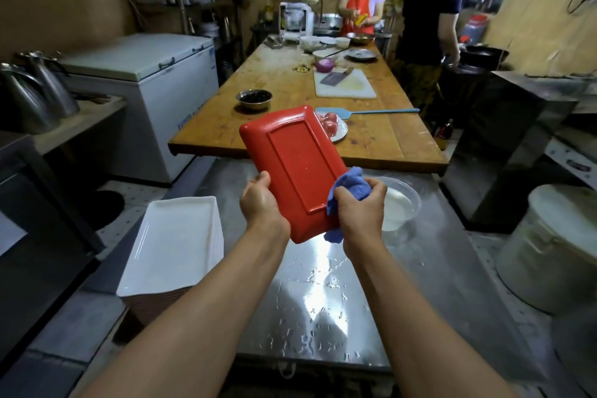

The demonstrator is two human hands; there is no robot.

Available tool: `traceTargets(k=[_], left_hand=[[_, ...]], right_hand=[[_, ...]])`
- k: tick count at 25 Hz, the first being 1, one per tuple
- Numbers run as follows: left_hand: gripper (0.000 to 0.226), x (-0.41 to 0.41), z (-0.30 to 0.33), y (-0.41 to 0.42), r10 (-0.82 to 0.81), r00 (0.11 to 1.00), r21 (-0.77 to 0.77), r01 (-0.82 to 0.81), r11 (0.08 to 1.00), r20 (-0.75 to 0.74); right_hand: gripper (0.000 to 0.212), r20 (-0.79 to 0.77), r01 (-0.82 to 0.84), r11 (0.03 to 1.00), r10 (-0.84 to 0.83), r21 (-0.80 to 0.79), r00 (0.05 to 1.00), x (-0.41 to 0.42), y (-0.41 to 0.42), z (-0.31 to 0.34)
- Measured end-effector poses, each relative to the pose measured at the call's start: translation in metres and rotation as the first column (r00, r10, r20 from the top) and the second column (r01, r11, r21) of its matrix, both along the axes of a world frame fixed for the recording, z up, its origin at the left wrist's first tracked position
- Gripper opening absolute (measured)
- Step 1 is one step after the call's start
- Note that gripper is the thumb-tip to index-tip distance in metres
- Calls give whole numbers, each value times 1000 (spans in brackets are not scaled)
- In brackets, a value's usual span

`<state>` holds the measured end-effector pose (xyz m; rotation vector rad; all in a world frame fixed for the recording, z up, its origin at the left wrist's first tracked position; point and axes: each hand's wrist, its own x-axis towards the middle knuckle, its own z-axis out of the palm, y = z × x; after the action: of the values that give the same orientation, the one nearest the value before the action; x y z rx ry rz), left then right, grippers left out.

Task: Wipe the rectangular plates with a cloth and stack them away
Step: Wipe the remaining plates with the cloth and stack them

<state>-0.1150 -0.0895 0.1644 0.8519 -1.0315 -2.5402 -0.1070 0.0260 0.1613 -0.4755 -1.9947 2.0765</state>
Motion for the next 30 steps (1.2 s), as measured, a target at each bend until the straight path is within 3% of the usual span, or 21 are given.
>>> traceTargets(k=[3,6,8,10,13,15,18,20,26,30], left_hand=[[16,6,1,-1,-38,999,71,39,997,-27],[17,15,9,-5,-174,983,66,177,982,-50],[15,20,18,-11,-290,957,-61,288,956,-29],[20,21,30,-25,-309,951,-270,299,915,6],[36,17,54,-51,-268,963,-566,237,790,29],[42,13,67,-59,-359,931,-690,305,656,71],[50,12,78,-55,-561,805,-727,502,469,194],[50,14,76,-51,-645,735,-705,570,422,208],[49,20,61,-43,-615,785,-659,500,562,71],[39,22,55,-40,-555,831,-621,459,636,46]], right_hand=[[34,3,13,997,-13,-75,1000,-8,10,11],[33,-24,-7,998,6,-66,1000,-13,20,21],[33,-57,-33,997,29,-66,998,-14,29,25],[35,-77,-84,995,80,-56,994,-17,42,28],[36,-86,-209,977,204,-50,975,-19,60,30],[37,-93,-276,961,274,-14,957,-19,68,31],[37,-100,-345,936,350,67,931,-20,74,36],[38,-104,-366,923,378,117,920,-20,76,40],[36,-152,-331,890,391,313,908,-21,69,44],[37,-202,-224,862,344,454,917,-20,62,34]])
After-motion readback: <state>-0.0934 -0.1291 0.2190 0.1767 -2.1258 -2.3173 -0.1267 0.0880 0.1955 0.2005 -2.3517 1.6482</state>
